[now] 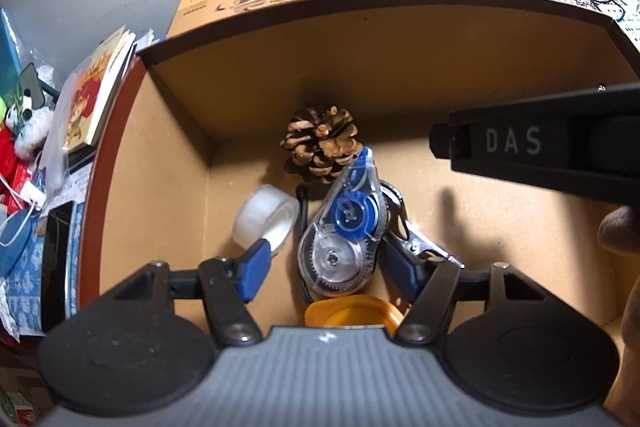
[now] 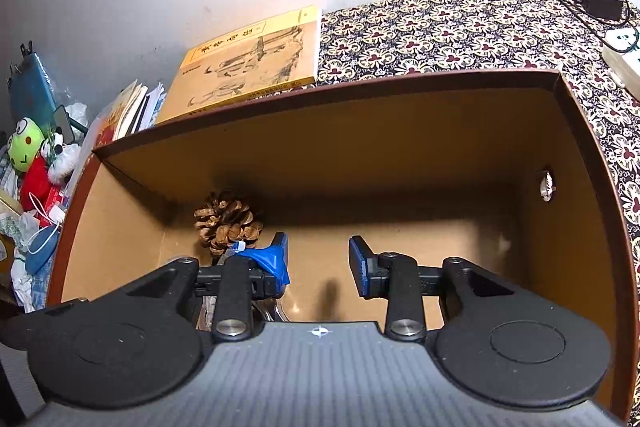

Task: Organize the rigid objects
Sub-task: 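Raise the right gripper up out of the box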

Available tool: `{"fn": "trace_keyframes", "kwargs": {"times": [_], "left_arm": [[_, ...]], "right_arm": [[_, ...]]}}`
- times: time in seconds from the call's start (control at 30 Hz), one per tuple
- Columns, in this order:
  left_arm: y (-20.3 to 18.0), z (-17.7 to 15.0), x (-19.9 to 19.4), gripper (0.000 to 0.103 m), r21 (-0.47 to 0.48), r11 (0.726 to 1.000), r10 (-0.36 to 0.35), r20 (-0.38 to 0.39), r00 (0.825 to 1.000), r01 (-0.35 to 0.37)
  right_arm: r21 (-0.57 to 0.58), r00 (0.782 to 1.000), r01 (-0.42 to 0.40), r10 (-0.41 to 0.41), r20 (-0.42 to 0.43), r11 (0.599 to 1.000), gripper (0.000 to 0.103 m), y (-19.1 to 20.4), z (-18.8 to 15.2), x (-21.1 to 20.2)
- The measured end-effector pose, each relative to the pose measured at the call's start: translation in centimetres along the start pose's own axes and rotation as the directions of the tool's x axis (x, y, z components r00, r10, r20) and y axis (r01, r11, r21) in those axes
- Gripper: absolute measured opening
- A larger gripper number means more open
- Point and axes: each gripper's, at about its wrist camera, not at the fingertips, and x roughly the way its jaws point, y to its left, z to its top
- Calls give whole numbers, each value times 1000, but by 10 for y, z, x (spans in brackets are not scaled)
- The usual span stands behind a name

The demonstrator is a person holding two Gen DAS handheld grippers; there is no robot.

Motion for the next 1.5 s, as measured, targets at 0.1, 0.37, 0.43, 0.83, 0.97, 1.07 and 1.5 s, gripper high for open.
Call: {"fn": "trace_keyframes", "kwargs": {"times": [0.1,0.37,0.43,0.83,0.97,1.07,1.5], "left_arm": [[0,0,1,73,4,1000,-6,-4,1000,6],[-1,2,1,77,10,1000,-23,-6,1000,23],[-1,2,0,77,15,1000,-27,-1,1000,27],[2,1,-1,87,-10,999,-37,-2,999,37],[1,2,-1,87,-5,1000,-26,1,1000,26],[0,2,-2,88,0,1000,-17,10,1000,17],[6,3,-13,88,-16,1000,-4,63,998,5]], "right_arm": [[1,1000,-14,14,-23,1000,16,-1,0,4],[-24,999,-25,24,-34,999,12,3,1,5],[-44,999,-21,20,-29,999,12,6,0,5],[-7,1000,2,-2,-22,1000,12,1,0,6],[22,1000,11,-11,-8,1000,12,-2,1,5],[22,999,29,-30,14,999,13,-2,2,1],[49,997,66,-68,48,997,15,-7,-2,-33]]}}
